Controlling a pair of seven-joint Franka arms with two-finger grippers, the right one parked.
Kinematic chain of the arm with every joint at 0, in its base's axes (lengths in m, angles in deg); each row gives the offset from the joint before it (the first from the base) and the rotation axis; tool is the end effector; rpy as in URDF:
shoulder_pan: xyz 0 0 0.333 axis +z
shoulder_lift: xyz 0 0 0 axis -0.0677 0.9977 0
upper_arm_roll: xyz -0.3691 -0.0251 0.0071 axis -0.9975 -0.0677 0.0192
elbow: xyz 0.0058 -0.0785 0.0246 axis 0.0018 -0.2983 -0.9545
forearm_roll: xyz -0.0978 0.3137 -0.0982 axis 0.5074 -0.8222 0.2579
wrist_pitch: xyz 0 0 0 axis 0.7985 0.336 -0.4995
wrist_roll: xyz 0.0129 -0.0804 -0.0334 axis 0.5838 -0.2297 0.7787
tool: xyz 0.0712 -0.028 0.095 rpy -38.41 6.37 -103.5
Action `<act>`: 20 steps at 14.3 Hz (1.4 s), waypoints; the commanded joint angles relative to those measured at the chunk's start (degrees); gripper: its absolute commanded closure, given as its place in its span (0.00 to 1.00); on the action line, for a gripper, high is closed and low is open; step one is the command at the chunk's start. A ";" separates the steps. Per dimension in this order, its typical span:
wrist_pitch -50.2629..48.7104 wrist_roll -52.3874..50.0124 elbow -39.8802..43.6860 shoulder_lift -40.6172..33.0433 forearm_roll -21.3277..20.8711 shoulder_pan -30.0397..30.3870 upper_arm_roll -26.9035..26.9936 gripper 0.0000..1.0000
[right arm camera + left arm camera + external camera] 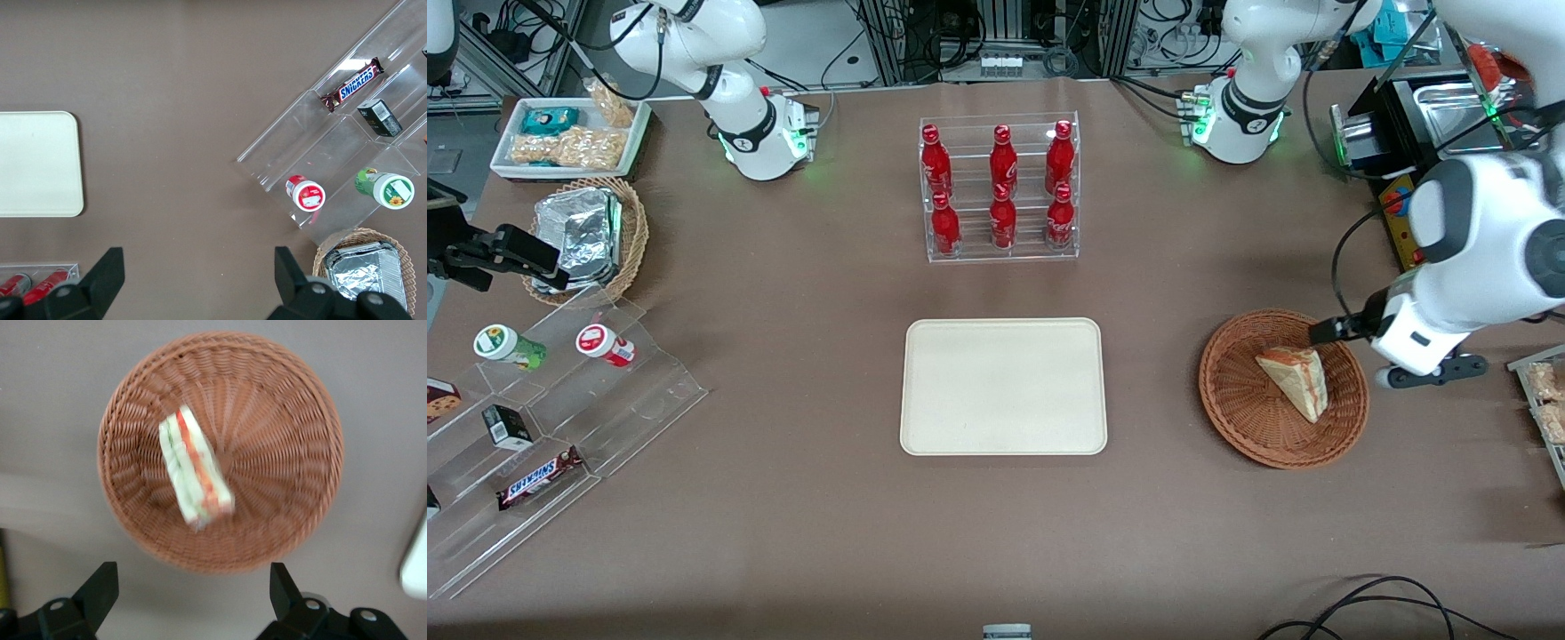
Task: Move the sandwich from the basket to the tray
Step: 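Lower the open left gripper onto the sandwich in the wicker basket, then close the left gripper on the wrapped sandwich's edge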
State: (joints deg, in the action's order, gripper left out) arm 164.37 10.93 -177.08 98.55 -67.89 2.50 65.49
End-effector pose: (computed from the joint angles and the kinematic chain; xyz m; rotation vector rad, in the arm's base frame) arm 0.5428 -0.0043 0.4416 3.1046 0.4167 -0.1518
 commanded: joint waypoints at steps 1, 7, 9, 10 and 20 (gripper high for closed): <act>8.78 -18.26 -4.94 0.01 -0.08 -0.05 0.25 0.00; 13.37 -30.82 -4.42 8.35 0.01 -0.05 1.21 0.05; 13.64 -30.65 -3.80 10.03 -0.16 -0.05 1.48 0.55; 13.81 -30.56 -3.80 10.47 -0.17 -0.14 1.48 0.81; 0.54 -34.85 9.45 11.78 0.54 -11.00 -1.51 1.00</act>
State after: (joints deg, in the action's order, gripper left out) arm 166.06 -20.07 -171.51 107.76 -67.79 -2.04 63.64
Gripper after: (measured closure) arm 0.722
